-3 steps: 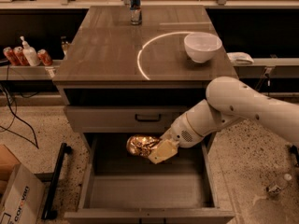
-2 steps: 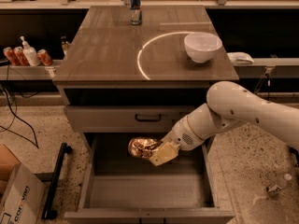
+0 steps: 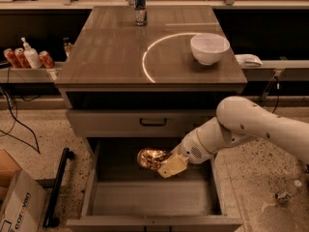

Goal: Place orange can into middle drawer

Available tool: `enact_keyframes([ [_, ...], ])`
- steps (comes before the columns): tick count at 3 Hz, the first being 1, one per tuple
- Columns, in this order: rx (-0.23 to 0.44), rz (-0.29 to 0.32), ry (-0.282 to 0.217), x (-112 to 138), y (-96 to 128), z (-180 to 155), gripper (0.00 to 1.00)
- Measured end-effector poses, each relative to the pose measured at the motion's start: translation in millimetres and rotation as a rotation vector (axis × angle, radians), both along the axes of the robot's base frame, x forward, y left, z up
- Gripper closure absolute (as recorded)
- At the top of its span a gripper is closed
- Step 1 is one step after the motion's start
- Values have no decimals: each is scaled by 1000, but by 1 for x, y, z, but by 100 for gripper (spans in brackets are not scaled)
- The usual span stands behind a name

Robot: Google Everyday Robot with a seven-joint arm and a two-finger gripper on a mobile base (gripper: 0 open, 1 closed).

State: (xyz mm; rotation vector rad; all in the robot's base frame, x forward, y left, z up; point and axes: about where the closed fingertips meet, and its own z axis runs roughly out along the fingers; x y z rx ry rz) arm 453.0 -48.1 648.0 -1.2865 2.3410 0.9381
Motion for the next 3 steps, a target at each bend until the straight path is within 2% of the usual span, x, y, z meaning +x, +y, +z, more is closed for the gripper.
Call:
enact_keyframes([
  [3,3,-47,48,0,-16,-49,100],
])
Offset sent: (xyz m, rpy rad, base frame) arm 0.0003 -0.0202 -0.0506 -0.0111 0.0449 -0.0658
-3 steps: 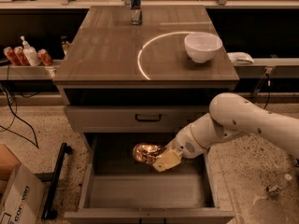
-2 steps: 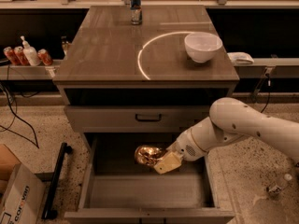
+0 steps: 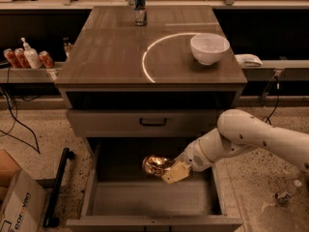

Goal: Place orange can into middle drawer

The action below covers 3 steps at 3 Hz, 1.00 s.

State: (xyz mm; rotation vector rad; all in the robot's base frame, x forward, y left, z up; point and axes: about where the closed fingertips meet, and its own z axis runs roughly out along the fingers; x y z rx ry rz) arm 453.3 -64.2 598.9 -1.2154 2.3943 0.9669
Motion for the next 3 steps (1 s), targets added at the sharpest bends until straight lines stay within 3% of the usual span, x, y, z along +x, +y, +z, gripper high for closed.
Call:
enact_keyframes([
  [1,37,-21,52,1,-10,-38,100],
  [3,21,-20,43,1,-6,-46,100],
])
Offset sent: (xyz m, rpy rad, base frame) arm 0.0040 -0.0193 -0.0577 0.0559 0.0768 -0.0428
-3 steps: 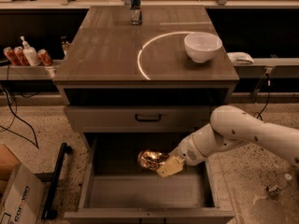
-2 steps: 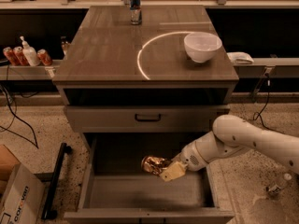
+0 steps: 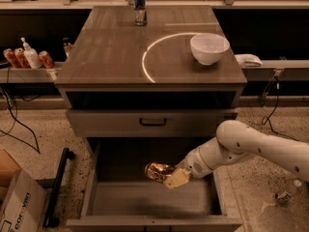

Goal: Place orange can into middle drawer

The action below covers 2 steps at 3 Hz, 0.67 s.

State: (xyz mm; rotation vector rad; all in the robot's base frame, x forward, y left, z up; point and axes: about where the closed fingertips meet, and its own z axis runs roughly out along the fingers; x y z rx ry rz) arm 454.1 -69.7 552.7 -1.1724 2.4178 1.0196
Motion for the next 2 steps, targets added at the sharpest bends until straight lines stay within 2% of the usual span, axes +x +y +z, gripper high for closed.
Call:
enact_keyframes([
  [2,25,11,-24,15,17,-50,100],
])
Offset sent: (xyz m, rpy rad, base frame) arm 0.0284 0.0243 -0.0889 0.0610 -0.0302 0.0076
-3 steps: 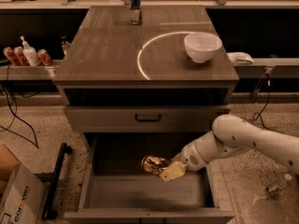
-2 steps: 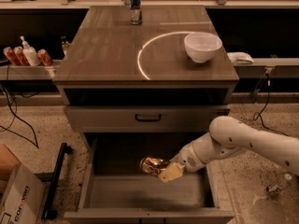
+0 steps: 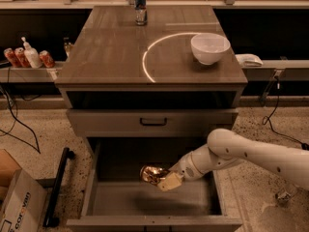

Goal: Place orange can into middle drawer

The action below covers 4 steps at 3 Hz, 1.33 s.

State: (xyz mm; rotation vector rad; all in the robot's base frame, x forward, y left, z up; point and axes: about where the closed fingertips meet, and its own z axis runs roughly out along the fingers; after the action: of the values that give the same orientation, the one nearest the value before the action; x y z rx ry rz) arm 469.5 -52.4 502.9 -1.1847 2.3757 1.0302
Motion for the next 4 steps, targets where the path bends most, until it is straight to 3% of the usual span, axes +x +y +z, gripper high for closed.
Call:
enact_keyframes([
  [2,73,-22,71,9,17,-72,95],
  [3,91,-43,111,11,21,-99,77],
  [4,83,-59,149,10,24,-117,52],
])
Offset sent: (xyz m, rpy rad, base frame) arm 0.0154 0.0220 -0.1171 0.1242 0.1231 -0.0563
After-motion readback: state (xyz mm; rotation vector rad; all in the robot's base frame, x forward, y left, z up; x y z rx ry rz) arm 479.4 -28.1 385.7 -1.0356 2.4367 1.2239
